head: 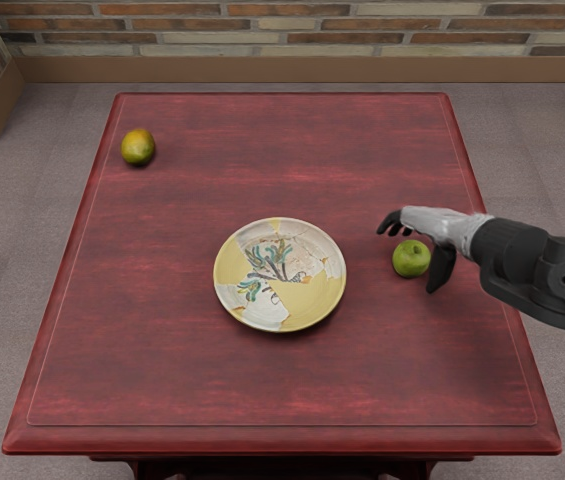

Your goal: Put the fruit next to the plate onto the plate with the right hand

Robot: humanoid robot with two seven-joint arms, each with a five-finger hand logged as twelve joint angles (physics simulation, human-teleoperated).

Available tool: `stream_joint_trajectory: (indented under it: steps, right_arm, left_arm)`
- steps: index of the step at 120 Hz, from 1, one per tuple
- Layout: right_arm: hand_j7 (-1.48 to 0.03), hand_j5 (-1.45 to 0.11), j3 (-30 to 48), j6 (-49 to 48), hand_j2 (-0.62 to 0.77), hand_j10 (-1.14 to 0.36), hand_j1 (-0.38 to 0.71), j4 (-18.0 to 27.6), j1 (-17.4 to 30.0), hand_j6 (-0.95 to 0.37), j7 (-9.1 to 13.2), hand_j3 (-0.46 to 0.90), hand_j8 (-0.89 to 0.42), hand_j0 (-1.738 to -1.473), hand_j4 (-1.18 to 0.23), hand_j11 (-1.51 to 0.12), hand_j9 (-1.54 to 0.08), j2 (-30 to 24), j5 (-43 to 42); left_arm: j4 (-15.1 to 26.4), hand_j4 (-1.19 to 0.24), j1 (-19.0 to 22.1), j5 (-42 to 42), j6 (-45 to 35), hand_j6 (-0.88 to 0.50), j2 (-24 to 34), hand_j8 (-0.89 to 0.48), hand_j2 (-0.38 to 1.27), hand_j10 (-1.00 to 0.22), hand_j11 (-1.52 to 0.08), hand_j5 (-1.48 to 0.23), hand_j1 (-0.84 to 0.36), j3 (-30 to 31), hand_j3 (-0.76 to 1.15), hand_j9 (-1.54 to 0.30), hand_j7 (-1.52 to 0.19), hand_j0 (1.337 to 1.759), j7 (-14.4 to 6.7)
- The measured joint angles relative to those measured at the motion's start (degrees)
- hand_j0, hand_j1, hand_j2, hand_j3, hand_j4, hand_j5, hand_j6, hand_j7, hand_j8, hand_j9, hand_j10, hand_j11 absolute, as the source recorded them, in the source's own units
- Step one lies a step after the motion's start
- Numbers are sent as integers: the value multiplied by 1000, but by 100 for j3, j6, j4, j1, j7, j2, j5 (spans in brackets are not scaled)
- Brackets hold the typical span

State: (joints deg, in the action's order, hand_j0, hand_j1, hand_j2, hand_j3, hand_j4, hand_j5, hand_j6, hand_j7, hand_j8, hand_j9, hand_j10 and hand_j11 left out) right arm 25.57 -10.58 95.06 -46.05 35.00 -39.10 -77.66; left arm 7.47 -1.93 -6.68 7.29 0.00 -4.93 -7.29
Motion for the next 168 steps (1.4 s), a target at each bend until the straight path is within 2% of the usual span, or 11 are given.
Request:
stream_joint_trajectory:
  steps: [54, 109, 168]
  right_arm:
    - [-441, -442, -1, 245, -65, -342, 56, -67, 83, -344, 0, 0, -343, -1658, -343, -441, -441, 59, -89]
    - [-460, -461, -3, 479, -68, -357, 74, -175, 272, -358, 0, 0, -357, -1658, -357, -460, -460, 240, -376]
    - [-607, -606, 0, 488, -81, -470, 206, -206, 307, -472, 0, 0, -434, -1658, -472, -609, -609, 253, -378]
  left_arm:
    - [0, -9, 0, 0, 0, -9, 0, -9, 2, -9, -11, -11, 339, 0, 0, -11, -11, 1658, -1]
    - [0, -9, 0, 0, 0, -9, 0, -9, 2, -9, -11, -11, 339, 0, 0, -11, -11, 1658, 0]
    - [0, -9, 0, 0, 0, -9, 0, -9, 2, -9, -11, -11, 339, 0, 0, -11, -11, 1658, -1]
